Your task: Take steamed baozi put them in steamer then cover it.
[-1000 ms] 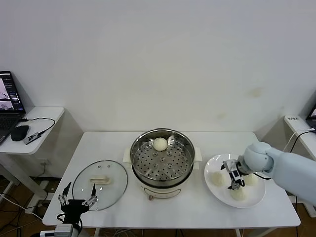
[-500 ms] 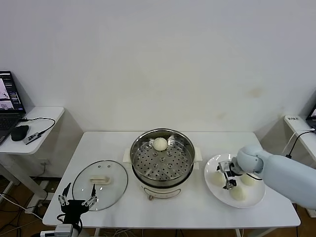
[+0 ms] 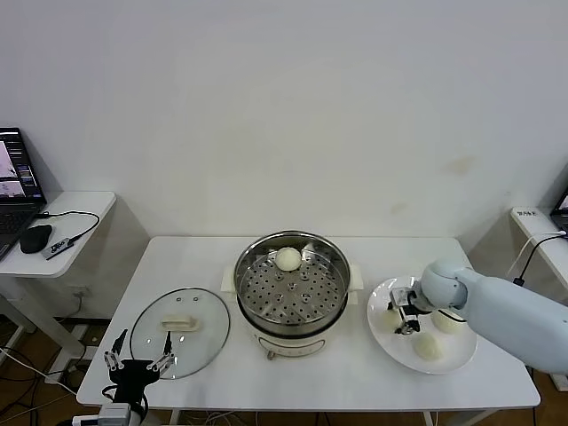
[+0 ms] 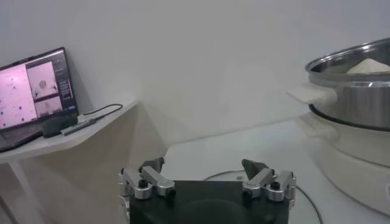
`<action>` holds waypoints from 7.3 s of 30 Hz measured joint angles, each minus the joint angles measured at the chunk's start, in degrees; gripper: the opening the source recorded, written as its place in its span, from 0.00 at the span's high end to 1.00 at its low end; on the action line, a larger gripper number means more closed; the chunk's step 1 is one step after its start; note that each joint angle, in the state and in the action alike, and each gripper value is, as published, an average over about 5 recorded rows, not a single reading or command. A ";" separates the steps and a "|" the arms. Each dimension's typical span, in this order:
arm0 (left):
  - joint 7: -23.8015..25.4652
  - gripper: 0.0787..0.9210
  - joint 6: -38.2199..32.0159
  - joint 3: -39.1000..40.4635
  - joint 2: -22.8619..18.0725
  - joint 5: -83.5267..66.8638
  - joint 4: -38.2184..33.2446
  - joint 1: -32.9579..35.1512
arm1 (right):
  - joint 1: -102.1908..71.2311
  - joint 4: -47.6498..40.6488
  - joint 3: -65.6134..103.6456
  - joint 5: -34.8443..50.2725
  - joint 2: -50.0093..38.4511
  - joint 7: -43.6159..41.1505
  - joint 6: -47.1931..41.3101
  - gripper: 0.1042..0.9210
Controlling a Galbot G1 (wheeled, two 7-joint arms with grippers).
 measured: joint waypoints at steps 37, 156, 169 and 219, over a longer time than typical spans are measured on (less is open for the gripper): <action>0.04 0.12 -0.01 0.03 0.42 -0.03 -0.51 -0.52 | 34.42 5.63 -12.01 23.72 11.28 -0.35 -9.86 0.37; 0.21 0.12 -1.07 -0.17 -0.37 0.32 1.72 -0.20 | -18.22 10.72 19.52 -3.22 -13.43 -5.55 0.85 0.12; 0.19 0.12 -1.25 -0.11 -0.52 0.36 2.53 -0.52 | -20.61 8.13 21.53 -5.27 -11.37 -5.21 0.62 0.26; 0.12 0.12 -1.40 0.77 -0.47 0.27 2.57 -1.50 | 11.92 10.45 10.25 7.03 -9.45 -8.62 -0.85 0.43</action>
